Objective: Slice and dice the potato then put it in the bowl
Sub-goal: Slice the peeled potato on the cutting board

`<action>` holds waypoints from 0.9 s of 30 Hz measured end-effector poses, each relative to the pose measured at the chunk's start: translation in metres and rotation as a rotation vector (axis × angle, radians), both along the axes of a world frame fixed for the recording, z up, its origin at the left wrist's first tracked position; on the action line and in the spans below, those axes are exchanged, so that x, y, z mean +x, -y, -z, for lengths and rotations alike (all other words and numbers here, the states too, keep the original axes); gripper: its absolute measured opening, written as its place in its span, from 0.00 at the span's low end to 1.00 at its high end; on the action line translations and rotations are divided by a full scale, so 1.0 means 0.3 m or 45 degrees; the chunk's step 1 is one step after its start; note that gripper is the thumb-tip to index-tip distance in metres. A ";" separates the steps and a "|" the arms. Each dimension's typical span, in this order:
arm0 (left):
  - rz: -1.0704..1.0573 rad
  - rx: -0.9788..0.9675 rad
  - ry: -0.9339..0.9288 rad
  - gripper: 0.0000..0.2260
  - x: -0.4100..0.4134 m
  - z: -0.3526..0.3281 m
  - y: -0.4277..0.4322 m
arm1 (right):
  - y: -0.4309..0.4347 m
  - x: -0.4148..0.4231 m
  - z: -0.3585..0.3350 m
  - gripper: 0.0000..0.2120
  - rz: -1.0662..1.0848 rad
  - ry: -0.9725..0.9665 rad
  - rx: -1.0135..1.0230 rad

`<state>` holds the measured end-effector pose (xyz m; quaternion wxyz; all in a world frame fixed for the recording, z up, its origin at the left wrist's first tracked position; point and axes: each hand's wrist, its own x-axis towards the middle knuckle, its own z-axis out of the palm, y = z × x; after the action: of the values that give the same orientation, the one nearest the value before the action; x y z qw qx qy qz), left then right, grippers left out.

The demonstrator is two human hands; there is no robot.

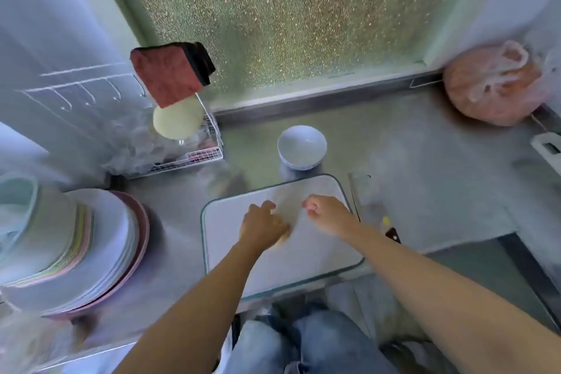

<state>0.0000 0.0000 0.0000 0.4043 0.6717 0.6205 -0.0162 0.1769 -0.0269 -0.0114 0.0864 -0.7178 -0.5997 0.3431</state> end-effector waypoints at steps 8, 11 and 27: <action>-0.071 0.121 0.003 0.21 0.009 0.045 0.035 | 0.070 0.017 0.073 0.14 -0.135 -0.006 -0.010; -0.122 0.097 0.106 0.20 0.047 0.024 0.037 | 0.075 0.118 0.039 0.17 0.194 0.106 0.115; -0.140 0.047 0.074 0.21 0.158 0.048 0.062 | 0.227 0.397 0.030 0.12 0.351 0.188 -0.257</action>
<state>0.0475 -0.0185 -0.0145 0.4099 0.6443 0.6446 0.0369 0.2959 -0.0951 -0.0203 0.0158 -0.8214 -0.4629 0.3329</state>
